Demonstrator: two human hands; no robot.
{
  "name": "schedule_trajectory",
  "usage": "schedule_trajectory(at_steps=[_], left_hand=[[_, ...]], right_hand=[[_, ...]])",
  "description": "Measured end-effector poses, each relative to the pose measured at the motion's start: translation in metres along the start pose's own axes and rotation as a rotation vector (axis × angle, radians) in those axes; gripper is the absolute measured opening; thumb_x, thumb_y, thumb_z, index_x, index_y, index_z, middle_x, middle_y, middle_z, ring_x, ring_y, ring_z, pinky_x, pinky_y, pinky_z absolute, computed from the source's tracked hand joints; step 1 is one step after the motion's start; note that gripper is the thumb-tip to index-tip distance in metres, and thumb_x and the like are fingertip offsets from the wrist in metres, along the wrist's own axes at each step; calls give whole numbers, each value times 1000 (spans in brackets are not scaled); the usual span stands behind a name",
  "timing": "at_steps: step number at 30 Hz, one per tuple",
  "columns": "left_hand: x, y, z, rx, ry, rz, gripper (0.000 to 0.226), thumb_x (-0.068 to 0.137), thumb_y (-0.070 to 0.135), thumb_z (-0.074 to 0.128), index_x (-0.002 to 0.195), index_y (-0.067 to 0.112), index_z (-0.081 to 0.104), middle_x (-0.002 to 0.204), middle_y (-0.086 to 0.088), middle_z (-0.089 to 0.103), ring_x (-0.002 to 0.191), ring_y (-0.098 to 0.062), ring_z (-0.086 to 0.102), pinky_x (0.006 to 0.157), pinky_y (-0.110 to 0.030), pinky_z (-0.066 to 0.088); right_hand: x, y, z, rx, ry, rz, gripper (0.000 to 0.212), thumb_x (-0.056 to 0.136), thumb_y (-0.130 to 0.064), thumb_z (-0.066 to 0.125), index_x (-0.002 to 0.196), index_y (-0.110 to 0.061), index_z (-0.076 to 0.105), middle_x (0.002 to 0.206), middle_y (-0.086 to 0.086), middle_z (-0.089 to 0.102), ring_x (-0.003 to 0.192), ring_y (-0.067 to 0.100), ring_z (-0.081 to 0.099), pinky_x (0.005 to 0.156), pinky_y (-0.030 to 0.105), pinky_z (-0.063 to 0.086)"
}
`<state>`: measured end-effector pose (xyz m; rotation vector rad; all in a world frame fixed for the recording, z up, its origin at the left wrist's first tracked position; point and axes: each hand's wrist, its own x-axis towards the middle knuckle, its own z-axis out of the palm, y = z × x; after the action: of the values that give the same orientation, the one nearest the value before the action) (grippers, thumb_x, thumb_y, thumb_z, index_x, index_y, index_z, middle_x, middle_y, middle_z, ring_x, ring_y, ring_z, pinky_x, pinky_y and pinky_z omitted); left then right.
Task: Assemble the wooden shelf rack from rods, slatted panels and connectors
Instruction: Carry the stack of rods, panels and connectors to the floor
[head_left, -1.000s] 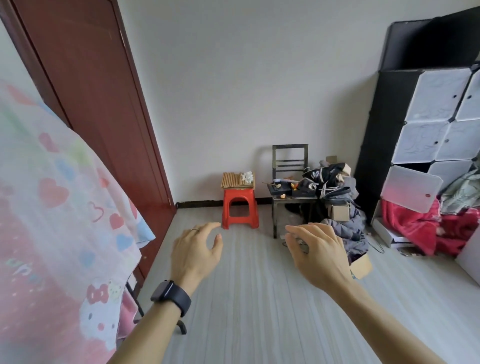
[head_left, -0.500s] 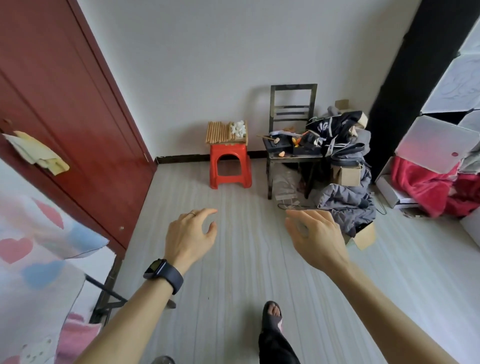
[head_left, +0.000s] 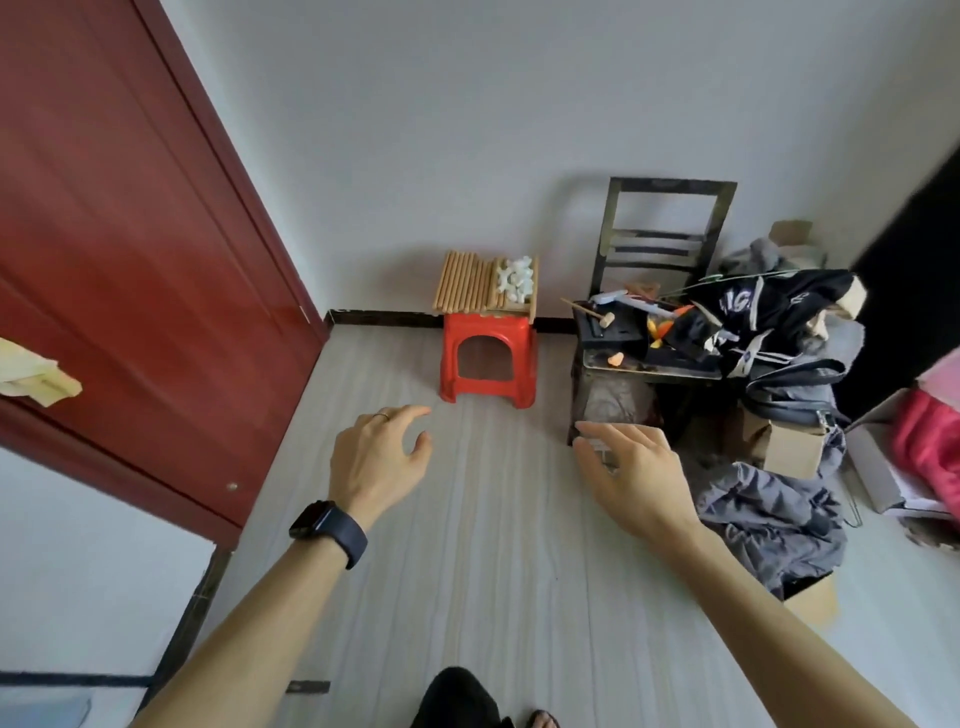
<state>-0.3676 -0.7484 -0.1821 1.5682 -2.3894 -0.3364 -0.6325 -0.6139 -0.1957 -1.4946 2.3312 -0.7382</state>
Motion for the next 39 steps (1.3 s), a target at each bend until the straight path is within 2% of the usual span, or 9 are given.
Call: schedule_trajectory(at_steps=[9, 15, 19, 22, 25, 28, 34, 37, 39], left_hand=[[215, -47, 54, -60, -73, -43, 37, 97, 36, 55, 133, 31, 60, 126, 0, 67, 110, -27, 63, 84, -39, 53], [363, -73, 73, -142, -190, -77, 35, 99, 38, 54, 133, 33, 59, 125, 1, 67, 108, -23, 65, 80, -36, 54], [453, -88, 93, -186, -287, -124, 35, 100, 40, 51, 134, 35, 57, 125, 0, 65, 110, -23, 62, 85, -37, 53], [507, -97, 119, -267, -359, -192, 34, 100, 41, 51, 134, 38, 56, 131, 3, 62, 115, -23, 60, 88, -36, 51], [557, -107, 154, -341, -434, -255, 33, 101, 38, 53, 134, 37, 56, 132, 4, 60, 120, -21, 57, 88, -30, 44], [608, -115, 184, -349, -506, -308, 36, 102, 36, 53, 138, 34, 54, 135, 3, 58, 125, -21, 54, 90, -29, 41], [713, -125, 236, -479, -576, -544, 18, 102, 34, 52, 119, 43, 55, 122, 9, 61, 118, -17, 56, 80, -22, 39], [757, -144, 266, -491, -596, -636, 38, 103, 36, 51, 140, 28, 54, 139, 4, 55, 133, -20, 48, 99, -29, 35], [785, -162, 290, -484, -593, -691, 43, 104, 37, 48, 145, 24, 51, 147, 2, 51, 137, -21, 44, 104, -32, 33]], right_hand=[[216, 1, 60, 35, -32, 36, 36, 100, -50, 49, 129, -38, 67, 128, -13, 67, 130, 22, 46, 101, 40, 45], [345, -3, 87, 88, -92, 193, 37, 100, -51, 49, 130, -37, 66, 127, -12, 67, 125, 18, 53, 101, 39, 49], [425, 4, 106, 195, -84, 331, 33, 101, -45, 52, 127, -34, 69, 116, -11, 70, 107, 12, 63, 91, 35, 52], [474, 16, 119, 265, -126, 446, 33, 101, -47, 51, 129, -37, 67, 106, -18, 63, 101, 8, 63, 92, 37, 54], [529, 39, 138, 333, -214, 566, 33, 101, -50, 49, 129, -41, 65, 113, -17, 68, 108, 10, 63, 94, 34, 52], [596, 63, 158, 384, -269, 644, 35, 101, -52, 44, 129, -44, 63, 118, -16, 67, 106, 9, 59, 82, 26, 44], [745, 116, 217, 608, -313, 910, 38, 104, -46, 47, 133, -27, 64, 132, -2, 65, 125, 23, 58, 114, 48, 41], [799, 138, 246, 695, -325, 1045, 31, 103, -47, 49, 124, -29, 64, 116, -4, 68, 107, 18, 62, 98, 40, 49], [829, 153, 266, 722, -326, 1109, 29, 105, -46, 48, 124, -29, 62, 118, -3, 67, 103, 16, 61, 91, 37, 48]])
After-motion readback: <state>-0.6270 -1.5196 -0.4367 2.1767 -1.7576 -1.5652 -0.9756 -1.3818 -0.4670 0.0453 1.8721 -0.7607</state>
